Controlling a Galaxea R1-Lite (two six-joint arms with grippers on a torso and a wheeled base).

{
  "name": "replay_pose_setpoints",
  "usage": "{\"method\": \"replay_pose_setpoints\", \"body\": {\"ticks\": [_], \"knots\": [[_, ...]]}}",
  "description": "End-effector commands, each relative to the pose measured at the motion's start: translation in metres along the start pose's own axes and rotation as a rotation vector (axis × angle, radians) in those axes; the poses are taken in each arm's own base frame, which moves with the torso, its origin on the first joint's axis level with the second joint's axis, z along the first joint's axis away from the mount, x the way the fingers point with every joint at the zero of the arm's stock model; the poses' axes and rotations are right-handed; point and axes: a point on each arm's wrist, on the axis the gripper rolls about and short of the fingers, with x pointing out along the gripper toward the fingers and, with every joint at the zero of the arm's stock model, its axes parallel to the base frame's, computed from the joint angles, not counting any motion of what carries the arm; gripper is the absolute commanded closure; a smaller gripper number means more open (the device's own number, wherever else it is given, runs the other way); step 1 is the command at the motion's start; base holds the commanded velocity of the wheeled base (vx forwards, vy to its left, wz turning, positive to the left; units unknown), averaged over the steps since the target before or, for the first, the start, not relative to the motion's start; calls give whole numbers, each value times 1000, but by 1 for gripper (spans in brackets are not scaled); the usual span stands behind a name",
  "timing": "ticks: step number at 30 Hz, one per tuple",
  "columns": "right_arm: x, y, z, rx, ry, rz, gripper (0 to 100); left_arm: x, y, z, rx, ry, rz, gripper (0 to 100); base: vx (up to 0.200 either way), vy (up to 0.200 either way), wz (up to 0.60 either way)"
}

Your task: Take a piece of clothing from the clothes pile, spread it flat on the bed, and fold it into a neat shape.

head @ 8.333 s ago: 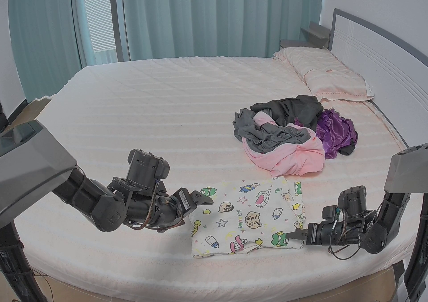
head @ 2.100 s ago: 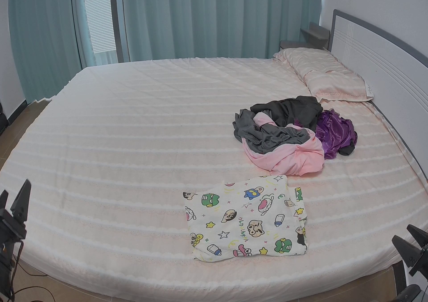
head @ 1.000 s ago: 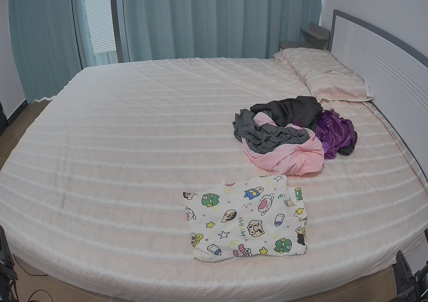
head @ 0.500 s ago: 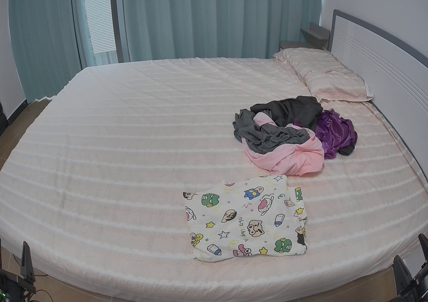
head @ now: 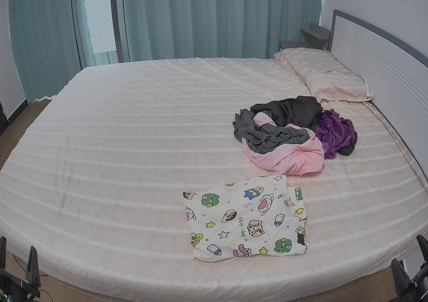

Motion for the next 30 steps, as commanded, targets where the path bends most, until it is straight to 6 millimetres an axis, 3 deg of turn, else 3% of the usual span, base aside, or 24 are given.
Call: {"method": "replay_pose_setpoints", "body": {"ticks": [1,10,21,25,27,30], "knots": [[-1,0,0,-5,-10,-4,0,0,0,-5,18,9,26,0,0,0,0],[-1,-2,0,2,-9,-81,0,0,4,-5,52,18,199,0,0,0,0],[-1,-7,0,-74,-24,-299,0,0,4,-5,5,18,189,0,0,0,0],[0,-4,1,-150,-25,-176,0,0,0,-6,-35,36,15,0,0,0,0],[0,1,0,-118,-21,16,0,0,-3,-11,-92,78,-118,0,0,0,0],[-1,2,-1,-38,6,86,0,0,-3,-12,-64,75,-98,0,0,0,0]]}}
